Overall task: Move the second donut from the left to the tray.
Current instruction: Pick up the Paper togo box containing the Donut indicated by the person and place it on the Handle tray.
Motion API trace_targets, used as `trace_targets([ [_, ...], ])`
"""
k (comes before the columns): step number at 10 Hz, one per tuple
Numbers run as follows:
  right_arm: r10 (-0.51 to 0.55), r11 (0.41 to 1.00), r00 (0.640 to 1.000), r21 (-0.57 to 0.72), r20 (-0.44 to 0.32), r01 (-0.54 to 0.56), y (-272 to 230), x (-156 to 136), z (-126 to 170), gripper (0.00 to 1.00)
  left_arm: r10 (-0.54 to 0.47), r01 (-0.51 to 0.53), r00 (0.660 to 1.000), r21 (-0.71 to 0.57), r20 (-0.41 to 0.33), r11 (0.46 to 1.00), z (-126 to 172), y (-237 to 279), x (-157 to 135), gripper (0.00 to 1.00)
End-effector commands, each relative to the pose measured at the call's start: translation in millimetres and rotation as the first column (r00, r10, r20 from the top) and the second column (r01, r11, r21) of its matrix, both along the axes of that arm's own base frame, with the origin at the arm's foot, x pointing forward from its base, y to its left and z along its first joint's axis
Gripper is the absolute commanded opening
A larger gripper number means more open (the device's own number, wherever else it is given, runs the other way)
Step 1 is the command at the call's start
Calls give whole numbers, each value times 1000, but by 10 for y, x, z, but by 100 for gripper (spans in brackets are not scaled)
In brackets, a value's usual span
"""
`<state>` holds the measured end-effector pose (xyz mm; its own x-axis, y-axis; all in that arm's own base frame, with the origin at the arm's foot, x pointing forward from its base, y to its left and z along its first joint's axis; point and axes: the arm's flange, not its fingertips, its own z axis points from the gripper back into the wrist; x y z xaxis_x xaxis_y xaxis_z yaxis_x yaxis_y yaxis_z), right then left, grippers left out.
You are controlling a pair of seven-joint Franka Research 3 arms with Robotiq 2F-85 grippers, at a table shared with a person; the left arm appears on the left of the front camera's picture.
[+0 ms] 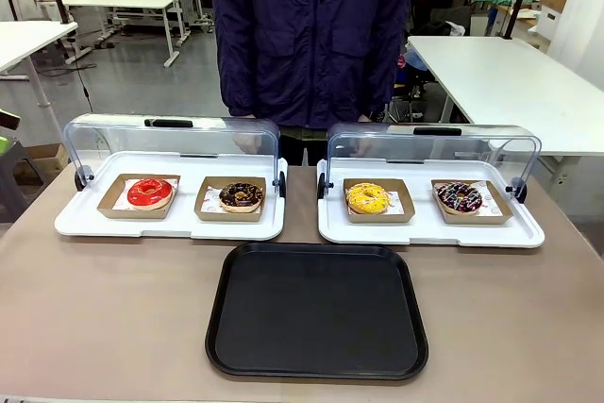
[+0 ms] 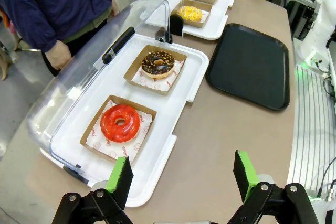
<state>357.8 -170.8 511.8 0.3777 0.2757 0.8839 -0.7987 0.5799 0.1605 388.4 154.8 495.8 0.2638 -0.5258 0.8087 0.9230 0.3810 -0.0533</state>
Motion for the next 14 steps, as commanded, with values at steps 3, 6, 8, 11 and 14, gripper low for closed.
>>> trace_targets([
  [3,7,1000,999,10,36,-8,-3,39,7,100,-16,16,1000,-13,17,1000,13,25,0,100],
  [6,7,1000,999,10,36,-8,-3,39,7,100,-16,16,1000,-13,17,1000,13,25,0,100],
  [8,7,1000,999,10,36,-8,-3,39,7,100,-16,16,1000,-13,17,1000,13,25,0,100],
  [11,7,1000,999,10,36,-8,-3,39,7,100,-16,16,1000,-13,17,1000,13,25,0,100],
  [14,7,1000,999,10,36,-8,-3,39,7,100,-16,16,1000,-13,17,1000,13,25,0,100],
])
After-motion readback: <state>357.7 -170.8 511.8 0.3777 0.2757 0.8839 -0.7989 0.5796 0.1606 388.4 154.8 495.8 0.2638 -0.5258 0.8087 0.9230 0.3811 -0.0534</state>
